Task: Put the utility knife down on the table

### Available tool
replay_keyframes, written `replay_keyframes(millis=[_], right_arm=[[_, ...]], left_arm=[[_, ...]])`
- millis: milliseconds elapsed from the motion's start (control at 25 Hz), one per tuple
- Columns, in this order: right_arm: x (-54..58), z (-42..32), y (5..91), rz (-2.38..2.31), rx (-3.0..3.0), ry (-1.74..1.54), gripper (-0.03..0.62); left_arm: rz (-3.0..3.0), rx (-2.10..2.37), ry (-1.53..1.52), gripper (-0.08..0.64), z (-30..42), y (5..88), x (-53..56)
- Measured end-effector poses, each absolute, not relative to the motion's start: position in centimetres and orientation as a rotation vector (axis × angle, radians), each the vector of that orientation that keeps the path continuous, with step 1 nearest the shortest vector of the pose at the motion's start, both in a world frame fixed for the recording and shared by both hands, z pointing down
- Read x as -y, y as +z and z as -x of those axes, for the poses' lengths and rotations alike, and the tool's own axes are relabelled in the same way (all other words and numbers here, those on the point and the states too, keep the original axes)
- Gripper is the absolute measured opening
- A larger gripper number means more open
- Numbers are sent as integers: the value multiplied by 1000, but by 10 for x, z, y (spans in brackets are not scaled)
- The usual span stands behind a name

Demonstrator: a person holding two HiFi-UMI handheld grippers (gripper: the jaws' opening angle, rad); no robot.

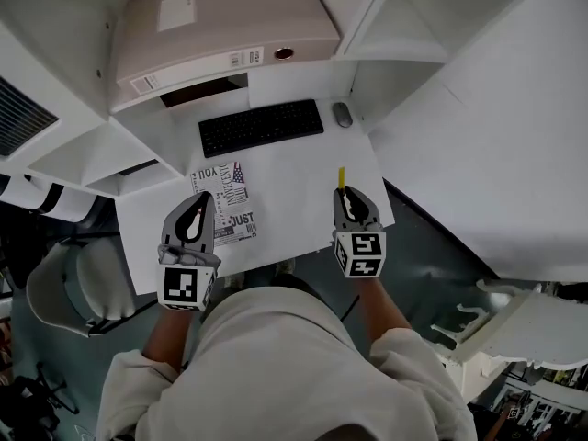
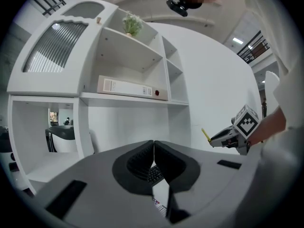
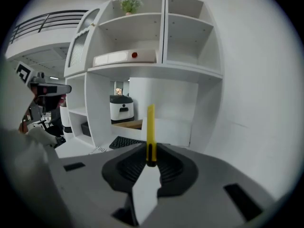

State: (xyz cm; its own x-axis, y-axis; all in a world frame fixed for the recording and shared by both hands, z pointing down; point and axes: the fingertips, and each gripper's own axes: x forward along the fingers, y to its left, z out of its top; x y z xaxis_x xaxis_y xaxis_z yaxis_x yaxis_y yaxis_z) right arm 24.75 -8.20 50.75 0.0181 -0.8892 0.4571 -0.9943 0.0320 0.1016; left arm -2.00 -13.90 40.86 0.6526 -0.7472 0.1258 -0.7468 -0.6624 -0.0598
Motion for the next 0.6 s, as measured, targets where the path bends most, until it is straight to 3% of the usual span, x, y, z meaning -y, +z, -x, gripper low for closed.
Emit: replay_keyframes(millis=[600], right_arm=[[143, -233, 650, -1584, 1829, 698, 71]], left_arm=[[2746, -1561, -273, 2, 58, 419, 144]])
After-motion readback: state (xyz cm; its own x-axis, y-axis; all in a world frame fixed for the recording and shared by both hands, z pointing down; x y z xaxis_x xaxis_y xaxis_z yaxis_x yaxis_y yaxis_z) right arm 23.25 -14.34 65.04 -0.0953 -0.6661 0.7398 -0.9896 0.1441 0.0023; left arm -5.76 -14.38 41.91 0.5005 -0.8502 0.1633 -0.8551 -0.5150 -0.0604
